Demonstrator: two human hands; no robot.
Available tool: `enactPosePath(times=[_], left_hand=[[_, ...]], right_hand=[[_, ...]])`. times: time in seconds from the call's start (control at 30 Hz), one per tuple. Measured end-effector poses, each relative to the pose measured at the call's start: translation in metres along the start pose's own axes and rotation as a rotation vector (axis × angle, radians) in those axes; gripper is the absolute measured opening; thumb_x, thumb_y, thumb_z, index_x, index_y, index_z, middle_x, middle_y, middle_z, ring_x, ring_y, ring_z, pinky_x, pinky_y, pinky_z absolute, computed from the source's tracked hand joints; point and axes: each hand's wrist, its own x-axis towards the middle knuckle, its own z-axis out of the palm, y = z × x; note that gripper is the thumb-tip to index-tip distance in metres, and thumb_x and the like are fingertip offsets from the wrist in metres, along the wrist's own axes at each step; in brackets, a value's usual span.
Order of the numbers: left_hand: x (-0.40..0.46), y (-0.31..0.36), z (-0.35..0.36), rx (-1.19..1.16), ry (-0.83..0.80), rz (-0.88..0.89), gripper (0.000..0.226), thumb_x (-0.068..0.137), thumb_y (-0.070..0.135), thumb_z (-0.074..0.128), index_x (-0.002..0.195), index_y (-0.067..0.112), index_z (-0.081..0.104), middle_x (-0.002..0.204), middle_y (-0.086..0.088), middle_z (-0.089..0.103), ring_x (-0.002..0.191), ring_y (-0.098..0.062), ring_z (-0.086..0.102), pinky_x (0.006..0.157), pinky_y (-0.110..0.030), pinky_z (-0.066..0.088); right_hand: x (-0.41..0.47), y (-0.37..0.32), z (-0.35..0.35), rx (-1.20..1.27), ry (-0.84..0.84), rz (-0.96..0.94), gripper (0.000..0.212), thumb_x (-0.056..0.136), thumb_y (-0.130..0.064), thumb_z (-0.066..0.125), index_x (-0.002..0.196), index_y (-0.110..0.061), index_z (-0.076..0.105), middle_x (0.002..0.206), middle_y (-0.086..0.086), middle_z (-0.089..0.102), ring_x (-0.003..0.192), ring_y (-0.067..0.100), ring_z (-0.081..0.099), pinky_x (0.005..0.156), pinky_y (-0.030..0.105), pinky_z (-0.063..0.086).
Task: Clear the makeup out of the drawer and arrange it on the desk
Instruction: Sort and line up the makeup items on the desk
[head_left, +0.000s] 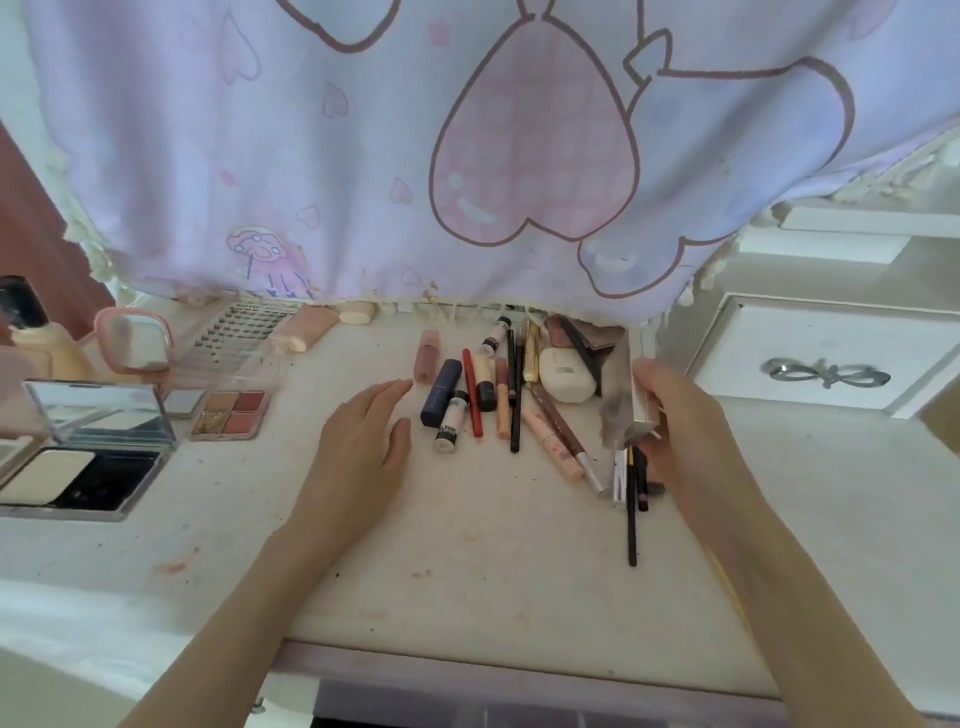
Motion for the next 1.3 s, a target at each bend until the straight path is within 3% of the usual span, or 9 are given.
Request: enactPosePath(times=[0.13, 0.23, 0.33, 0.5, 0.63, 0.77, 0.87, 1.1, 1.3], left_hand=[[-0.009, 0.020, -0.022, -0.285, -0.101, 0.175, 0.053, 0.084, 0.054, 0.041, 0.132, 0.046, 0.023, 0.141, 0.022, 0.029, 0.130, 0.011, 0.021, 0.098, 0.002, 0.016], [-0.009, 0.024, -0.032, -0.301, -0.158, 0.261, 0.069, 0.081, 0.051, 0.052, 0.141, 0.040, 0.021, 0.147, 0.018, 0.025, 0.135, 0.001, 0.023, 0.104, -0.010, 0.024], [-0.009, 0.016, -0.040, -0.292, -0.152, 0.246, 0.067, 0.081, 0.042, 0.056, 0.142, 0.028, 0.032, 0.137, 0.012, 0.040, 0.124, -0.004, 0.040, 0.103, -0.023, 0.035], [-0.016, 0.009, -0.053, -0.377, -0.064, 0.121, 0.051, 0.079, 0.047, 0.051, 0.128, 0.036, 0.043, 0.121, 0.012, 0.053, 0.106, 0.001, 0.053, 0.090, -0.013, 0.042], [-0.018, 0.006, -0.054, -0.345, -0.081, 0.077, 0.053, 0.080, 0.056, 0.043, 0.131, 0.041, 0.035, 0.137, 0.021, 0.040, 0.119, 0.007, 0.043, 0.099, -0.013, 0.037], [-0.018, 0.001, -0.060, -0.321, -0.262, 0.146, 0.076, 0.072, 0.058, 0.059, 0.139, 0.042, 0.025, 0.147, 0.029, 0.023, 0.135, 0.008, 0.019, 0.110, -0.014, 0.021], [-0.014, 0.002, -0.068, -0.333, -0.308, 0.175, 0.084, 0.068, 0.051, 0.069, 0.140, 0.041, 0.026, 0.145, 0.032, 0.025, 0.135, 0.010, 0.021, 0.105, -0.004, 0.017], [-0.009, 0.009, -0.085, -0.275, -0.317, 0.185, 0.080, 0.063, 0.041, 0.079, 0.129, 0.050, 0.034, 0.130, 0.040, 0.038, 0.121, 0.016, 0.037, 0.095, 0.001, 0.025], [-0.004, 0.014, -0.101, -0.239, -0.376, 0.163, 0.074, 0.053, 0.058, 0.067, 0.118, 0.060, 0.033, 0.118, 0.054, 0.036, 0.113, 0.022, 0.040, 0.090, 0.005, 0.025]], right_hand=[[0.009, 0.016, 0.049, 0.290, -0.225, 0.283, 0.024, 0.092, -0.037, 0.047, 0.096, -0.020, 0.064, 0.096, 0.005, 0.066, 0.090, 0.023, 0.059, 0.087, 0.047, 0.048], [0.014, 0.036, 0.086, 0.316, -0.358, 0.366, 0.040, 0.092, -0.047, 0.046, 0.119, -0.023, 0.062, 0.119, -0.001, 0.065, 0.104, 0.019, 0.062, 0.081, 0.041, 0.051], [0.013, 0.046, 0.107, 0.315, -0.491, 0.348, 0.051, 0.091, -0.059, 0.034, 0.117, -0.027, 0.064, 0.118, -0.002, 0.067, 0.109, 0.015, 0.062, 0.085, 0.039, 0.051], [0.006, 0.045, 0.114, 0.275, -0.737, 0.252, 0.047, 0.077, -0.066, 0.046, 0.107, -0.037, 0.068, 0.115, -0.002, 0.067, 0.097, 0.017, 0.064, 0.072, 0.035, 0.054], [0.008, 0.053, 0.116, 0.183, -0.702, 0.185, 0.035, 0.082, -0.052, 0.058, 0.111, -0.032, 0.063, 0.119, -0.004, 0.066, 0.109, 0.016, 0.061, 0.087, 0.036, 0.052], [0.007, 0.058, 0.117, 0.261, -0.647, 0.229, 0.027, 0.072, -0.046, 0.056, 0.088, -0.030, 0.070, 0.092, -0.015, 0.072, 0.089, 0.001, 0.067, 0.089, 0.032, 0.048], [0.005, 0.059, 0.118, 0.333, -0.665, 0.295, 0.025, 0.070, -0.043, 0.055, 0.075, -0.029, 0.076, 0.083, -0.010, 0.071, 0.082, 0.003, 0.066, 0.099, 0.043, 0.045], [0.003, 0.063, 0.125, 0.387, -0.750, 0.337, 0.046, 0.080, -0.053, 0.055, 0.119, -0.029, 0.056, 0.123, -0.009, 0.060, 0.101, 0.007, 0.064, 0.100, 0.043, 0.045], [-0.004, 0.061, 0.130, 0.466, -0.770, 0.339, 0.033, 0.081, -0.045, 0.045, 0.093, -0.031, 0.072, 0.100, -0.004, 0.065, 0.100, 0.025, 0.056, 0.089, 0.044, 0.050]])
